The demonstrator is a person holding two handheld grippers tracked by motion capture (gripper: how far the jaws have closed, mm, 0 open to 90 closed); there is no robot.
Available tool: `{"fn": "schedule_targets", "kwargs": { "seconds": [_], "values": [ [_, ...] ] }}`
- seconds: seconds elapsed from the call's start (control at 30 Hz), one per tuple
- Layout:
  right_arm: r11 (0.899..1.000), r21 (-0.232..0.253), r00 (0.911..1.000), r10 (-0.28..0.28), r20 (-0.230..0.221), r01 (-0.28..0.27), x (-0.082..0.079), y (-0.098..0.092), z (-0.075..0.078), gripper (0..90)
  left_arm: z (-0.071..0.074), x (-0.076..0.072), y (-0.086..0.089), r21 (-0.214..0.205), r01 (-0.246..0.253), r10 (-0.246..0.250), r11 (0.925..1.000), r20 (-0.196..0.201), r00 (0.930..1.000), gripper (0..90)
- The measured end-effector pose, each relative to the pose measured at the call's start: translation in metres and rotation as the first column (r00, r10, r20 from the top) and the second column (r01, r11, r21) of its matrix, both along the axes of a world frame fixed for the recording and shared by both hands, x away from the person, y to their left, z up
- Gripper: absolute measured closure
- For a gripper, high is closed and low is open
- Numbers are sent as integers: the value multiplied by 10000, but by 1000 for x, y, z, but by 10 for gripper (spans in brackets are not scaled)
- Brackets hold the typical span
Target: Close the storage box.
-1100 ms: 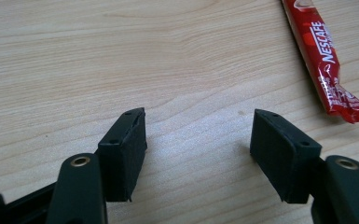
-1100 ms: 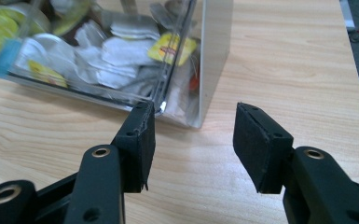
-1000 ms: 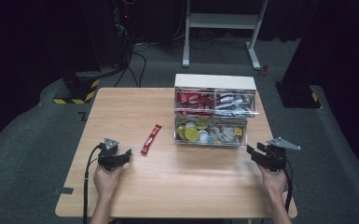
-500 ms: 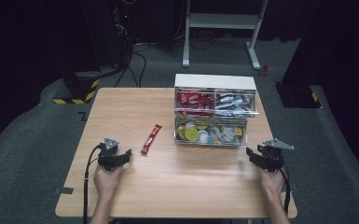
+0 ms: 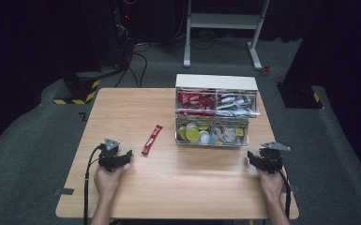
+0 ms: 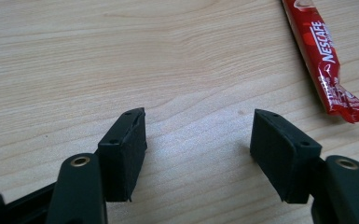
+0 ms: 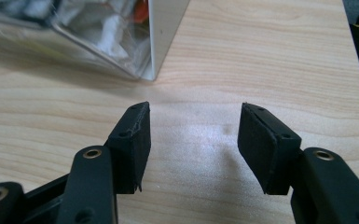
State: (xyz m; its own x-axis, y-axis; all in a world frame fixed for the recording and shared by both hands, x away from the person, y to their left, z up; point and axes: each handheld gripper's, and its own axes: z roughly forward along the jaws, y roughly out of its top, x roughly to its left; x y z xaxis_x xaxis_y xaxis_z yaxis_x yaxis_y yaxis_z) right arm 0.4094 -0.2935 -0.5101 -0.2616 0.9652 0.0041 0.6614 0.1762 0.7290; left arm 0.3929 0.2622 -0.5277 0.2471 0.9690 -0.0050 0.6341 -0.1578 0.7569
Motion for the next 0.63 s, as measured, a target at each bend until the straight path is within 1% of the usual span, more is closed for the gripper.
{"fn": "schedule_targets", "kwargs": {
  "seconds": [0.03,0.07,0.13,0.17,0.2,0.23,0.3,0.33,0.63],
  "values": [
    [9999,-134,10000,31,-33,-31,1,0,-3,438,0,0,0,8,1,-1,10000,2,10000,362],
    [9999,-134,10000,31,-33,-31,1,0,-3,438,0,0,0,8,1,-1,10000,2,10000,363],
    [9995,-319,9999,-18,-165,13,1,2,-7,415,0,0,0,-1,-1,1,10000,2,10000,363],
    [9995,-321,10000,-17,-50,15,1,2,-9,400,0,0,0,4,2,-2,10000,1,10000,362],
    [9995,-321,10000,-17,-50,15,1,2,-9,400,0,0,0,1,-1,1,10000,4,10000,362],
    [9998,-176,9999,-93,65,94,0,1,-11,391,0,0,0,2,0,0,10000,2,10000,362],
    [9996,-171,9997,-216,99,218,0,0,-12,378,0,0,0,-1,4,-4,10000,-2,10000,361],
    [9996,-183,9997,-231,58,232,-1,0,-12,357,0,0,0,0,6,-6,10000,0,10000,361],
    [9996,-146,9997,-248,27,248,-2,0,-12,345,0,0,0,-10,15,-15,10000,-5,10000,358]
  ]
}}
